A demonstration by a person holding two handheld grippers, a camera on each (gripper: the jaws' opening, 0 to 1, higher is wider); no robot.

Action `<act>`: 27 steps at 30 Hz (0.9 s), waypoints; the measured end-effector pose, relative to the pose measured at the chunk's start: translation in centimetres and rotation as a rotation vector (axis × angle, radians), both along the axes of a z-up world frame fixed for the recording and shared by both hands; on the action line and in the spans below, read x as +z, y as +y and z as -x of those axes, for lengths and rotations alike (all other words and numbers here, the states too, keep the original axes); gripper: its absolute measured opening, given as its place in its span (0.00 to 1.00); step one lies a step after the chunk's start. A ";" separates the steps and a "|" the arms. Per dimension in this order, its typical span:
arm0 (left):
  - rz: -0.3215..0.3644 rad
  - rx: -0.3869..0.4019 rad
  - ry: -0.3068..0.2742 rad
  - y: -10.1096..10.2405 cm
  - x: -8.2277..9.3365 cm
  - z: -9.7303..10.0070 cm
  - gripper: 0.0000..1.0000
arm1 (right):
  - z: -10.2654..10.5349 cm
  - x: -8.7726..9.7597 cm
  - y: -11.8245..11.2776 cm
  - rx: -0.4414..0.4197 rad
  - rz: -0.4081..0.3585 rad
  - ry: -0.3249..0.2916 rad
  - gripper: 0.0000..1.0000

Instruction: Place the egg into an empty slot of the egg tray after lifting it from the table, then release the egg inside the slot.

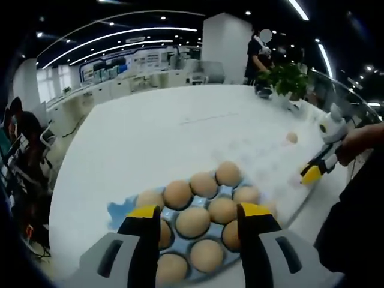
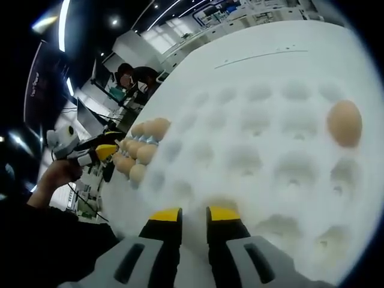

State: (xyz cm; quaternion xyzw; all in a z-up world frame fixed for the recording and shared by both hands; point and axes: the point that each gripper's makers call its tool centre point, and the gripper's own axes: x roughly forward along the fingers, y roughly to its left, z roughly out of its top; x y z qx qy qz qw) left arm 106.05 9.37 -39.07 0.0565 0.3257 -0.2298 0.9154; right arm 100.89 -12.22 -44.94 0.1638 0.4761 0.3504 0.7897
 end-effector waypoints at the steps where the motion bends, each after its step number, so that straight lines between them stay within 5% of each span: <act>1: -0.002 -0.009 0.003 -0.3 -0.1 0.0 0.53 | 0.0 0.0 0.0 0.000 0.000 -0.001 0.16; 23: -0.136 -0.235 0.013 -7.7 -1.8 1.9 0.60 | 0.1 0.1 0.0 0.001 -0.009 -0.024 0.16; 27: -0.264 -0.294 0.002 -7.9 -2.7 1.9 0.63 | 0.1 0.1 0.0 0.002 -0.011 -0.029 0.16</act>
